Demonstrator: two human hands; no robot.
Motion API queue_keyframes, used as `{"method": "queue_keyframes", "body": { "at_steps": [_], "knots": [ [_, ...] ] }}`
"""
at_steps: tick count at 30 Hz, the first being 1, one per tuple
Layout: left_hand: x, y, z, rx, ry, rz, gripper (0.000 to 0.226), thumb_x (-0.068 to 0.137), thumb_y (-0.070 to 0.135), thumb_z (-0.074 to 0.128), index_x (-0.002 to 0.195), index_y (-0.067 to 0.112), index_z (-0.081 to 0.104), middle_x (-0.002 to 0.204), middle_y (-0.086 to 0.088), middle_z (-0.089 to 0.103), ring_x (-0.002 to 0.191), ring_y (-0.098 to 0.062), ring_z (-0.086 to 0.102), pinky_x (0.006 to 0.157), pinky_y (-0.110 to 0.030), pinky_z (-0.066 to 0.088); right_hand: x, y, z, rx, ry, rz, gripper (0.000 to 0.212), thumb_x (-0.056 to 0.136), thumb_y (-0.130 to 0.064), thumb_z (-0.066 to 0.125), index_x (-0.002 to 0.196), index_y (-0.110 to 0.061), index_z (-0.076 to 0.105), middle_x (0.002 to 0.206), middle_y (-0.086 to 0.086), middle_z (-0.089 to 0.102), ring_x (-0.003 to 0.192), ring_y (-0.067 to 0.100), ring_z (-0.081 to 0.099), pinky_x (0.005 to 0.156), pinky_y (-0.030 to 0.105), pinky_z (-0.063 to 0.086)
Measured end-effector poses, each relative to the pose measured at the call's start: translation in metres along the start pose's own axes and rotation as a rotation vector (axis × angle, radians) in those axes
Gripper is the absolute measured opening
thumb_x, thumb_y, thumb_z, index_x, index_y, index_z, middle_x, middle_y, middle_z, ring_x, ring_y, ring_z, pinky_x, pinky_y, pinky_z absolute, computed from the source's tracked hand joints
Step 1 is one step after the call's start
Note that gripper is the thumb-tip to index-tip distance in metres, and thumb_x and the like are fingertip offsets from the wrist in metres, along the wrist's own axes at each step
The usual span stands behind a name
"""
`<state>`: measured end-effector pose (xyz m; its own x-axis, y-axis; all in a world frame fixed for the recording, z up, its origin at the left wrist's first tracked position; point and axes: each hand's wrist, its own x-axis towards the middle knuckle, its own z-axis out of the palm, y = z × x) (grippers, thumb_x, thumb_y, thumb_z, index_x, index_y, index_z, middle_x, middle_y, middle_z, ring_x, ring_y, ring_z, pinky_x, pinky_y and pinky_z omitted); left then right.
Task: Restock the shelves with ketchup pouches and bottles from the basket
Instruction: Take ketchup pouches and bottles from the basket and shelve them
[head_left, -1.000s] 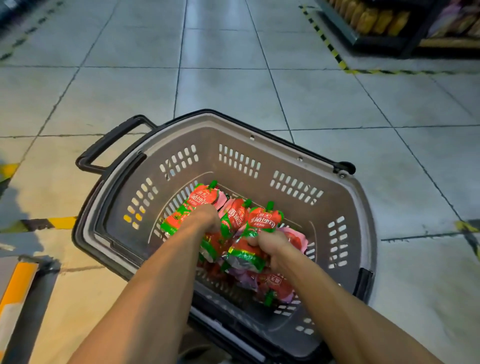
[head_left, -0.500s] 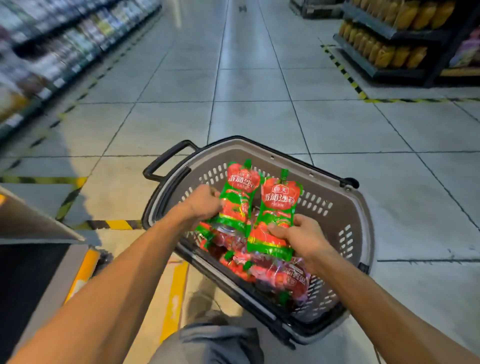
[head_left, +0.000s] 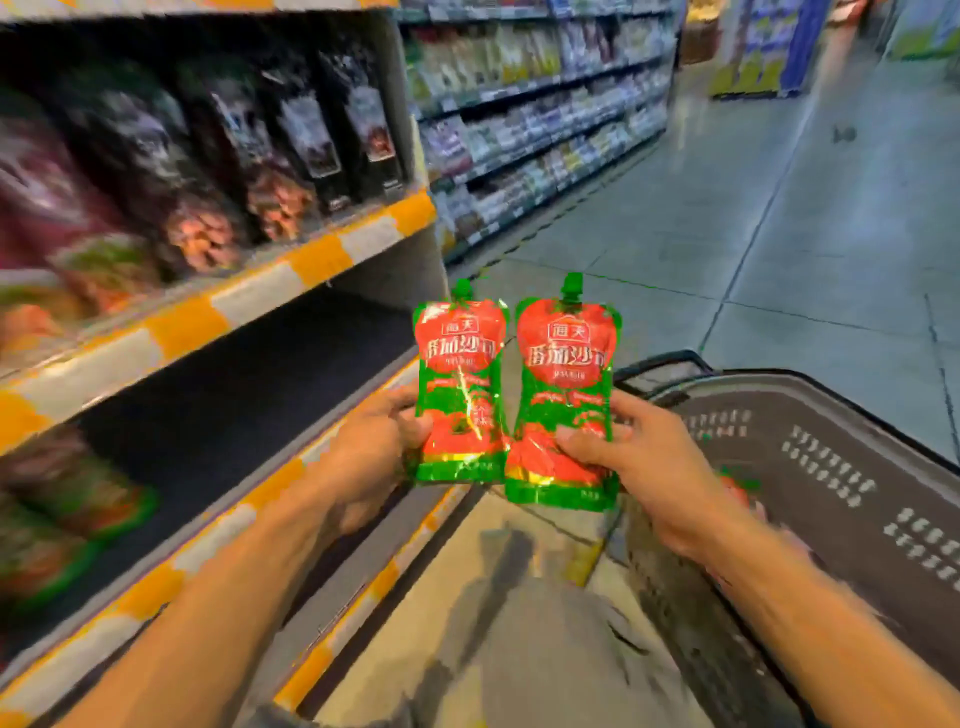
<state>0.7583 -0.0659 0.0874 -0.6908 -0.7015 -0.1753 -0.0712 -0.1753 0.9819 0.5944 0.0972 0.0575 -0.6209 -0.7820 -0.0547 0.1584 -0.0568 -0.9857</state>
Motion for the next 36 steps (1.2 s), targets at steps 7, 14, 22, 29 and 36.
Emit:
{"method": "queue_keyframes", "body": {
  "at_steps": [7,14,22,29,36],
  "knots": [
    [-0.109,-0.017,-0.123,-0.129,0.345,-0.008,0.031,0.092,0.012,0.061,0.120,-0.001,0.062,0.111,-0.021,0.072,0.092,-0.032,0.070,0.075,-0.039,0.059,-0.013,0.003,0.143,-0.062,-0.377,0.025,0.039,0.068,-0.011,0.081,0.104,-0.014,0.069,0.092,0.007,0.079,0.079,0.021,0.077,0.059,0.021,0.058],
    [-0.192,-0.059,-0.201,-0.173,0.722,0.026,0.025,0.086,0.000,0.071,0.109,0.006,0.064,0.102,-0.014,0.076,0.096,-0.032,0.071,0.091,-0.049,0.057,-0.023,0.045,0.245,-0.183,-0.568,0.098,0.029,0.080,-0.008,0.079,0.107,-0.013,0.069,0.096,0.007,0.079,0.088,0.024,0.077,0.069,0.028,0.059],
    [-0.221,-0.110,-0.230,-0.219,0.948,0.057,0.040,0.080,-0.017,0.068,0.105,0.014,0.063,0.096,-0.004,0.078,0.084,-0.017,0.074,0.074,-0.030,0.059,-0.008,0.106,0.311,-0.236,-0.590,0.095,0.030,0.081,-0.008,0.080,0.108,-0.012,0.067,0.096,0.003,0.079,0.088,0.018,0.076,0.072,0.030,0.058],
    [-0.229,-0.123,-0.250,-0.235,0.996,0.100,0.042,0.082,-0.015,0.067,0.105,0.020,0.067,0.094,0.003,0.078,0.085,-0.012,0.075,0.068,-0.025,0.056,0.021,0.131,0.372,-0.266,-0.629,0.000,0.028,0.082,-0.009,0.081,0.104,-0.017,0.064,0.093,-0.008,0.078,0.087,0.009,0.075,0.066,0.019,0.056],
    [-0.240,-0.143,-0.267,-0.234,1.033,0.138,0.046,0.078,-0.011,0.073,0.108,0.023,0.067,0.098,0.002,0.078,0.088,-0.011,0.074,0.062,-0.016,0.056,0.044,0.134,0.428,-0.306,-0.617,-0.139,0.030,0.082,-0.009,0.081,0.099,-0.024,0.061,0.094,-0.002,0.077,0.088,0.014,0.075,0.079,0.037,0.061]
  ]
}}
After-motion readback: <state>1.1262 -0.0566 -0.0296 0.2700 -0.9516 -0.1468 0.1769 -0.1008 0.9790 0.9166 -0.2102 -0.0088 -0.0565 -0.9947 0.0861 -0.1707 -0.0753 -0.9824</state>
